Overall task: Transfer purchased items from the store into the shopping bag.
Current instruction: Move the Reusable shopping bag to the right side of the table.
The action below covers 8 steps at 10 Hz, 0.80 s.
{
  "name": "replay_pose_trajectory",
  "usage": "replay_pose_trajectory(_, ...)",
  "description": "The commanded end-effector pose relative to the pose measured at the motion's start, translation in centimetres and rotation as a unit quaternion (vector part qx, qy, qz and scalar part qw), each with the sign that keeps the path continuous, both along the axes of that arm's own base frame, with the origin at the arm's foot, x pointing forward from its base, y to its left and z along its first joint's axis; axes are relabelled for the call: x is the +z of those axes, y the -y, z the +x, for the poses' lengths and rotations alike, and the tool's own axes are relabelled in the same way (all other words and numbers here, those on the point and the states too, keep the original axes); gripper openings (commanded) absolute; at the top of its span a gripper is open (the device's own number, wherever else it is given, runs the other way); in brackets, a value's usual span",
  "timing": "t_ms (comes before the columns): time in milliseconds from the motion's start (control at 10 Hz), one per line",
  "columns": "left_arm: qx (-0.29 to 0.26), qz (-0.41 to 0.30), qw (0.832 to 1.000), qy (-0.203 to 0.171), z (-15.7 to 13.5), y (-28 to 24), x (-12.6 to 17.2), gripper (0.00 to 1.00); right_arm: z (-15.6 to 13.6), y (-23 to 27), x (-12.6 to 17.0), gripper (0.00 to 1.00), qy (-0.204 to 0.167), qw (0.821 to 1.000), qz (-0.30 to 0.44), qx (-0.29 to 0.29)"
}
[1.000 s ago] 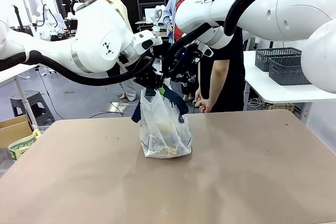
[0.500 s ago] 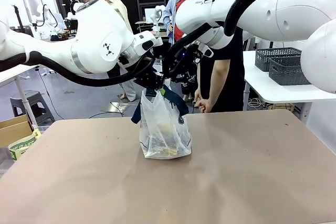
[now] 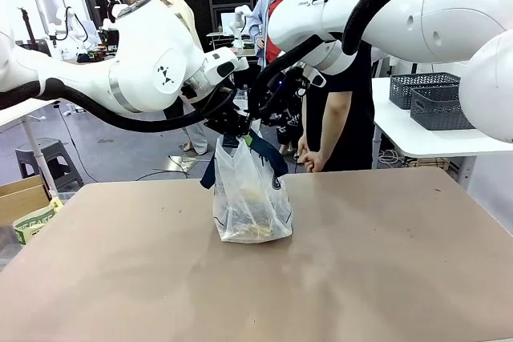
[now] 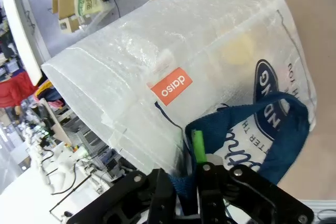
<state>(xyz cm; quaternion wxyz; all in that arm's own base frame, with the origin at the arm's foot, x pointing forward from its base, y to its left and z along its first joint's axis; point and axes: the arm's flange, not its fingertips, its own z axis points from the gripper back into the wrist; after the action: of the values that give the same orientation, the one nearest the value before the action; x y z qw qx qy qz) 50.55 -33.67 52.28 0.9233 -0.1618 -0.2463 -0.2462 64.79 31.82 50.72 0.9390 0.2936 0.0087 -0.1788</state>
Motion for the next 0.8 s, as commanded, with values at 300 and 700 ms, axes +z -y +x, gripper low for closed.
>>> replay_pose_trajectory(300,0.001,-0.001,1.000,0.002,0.0,-0.1,0.2,0.00,-1.4,2.4,1.4,0.99,0.011,0.998,0.049,0.036)
replay_pose_trajectory(700,0.001,-0.001,1.000,0.002,0.0,-0.1,0.2,0.00,-2.4,7.2,1.5,1.00,0.001,0.993,0.087,0.078)
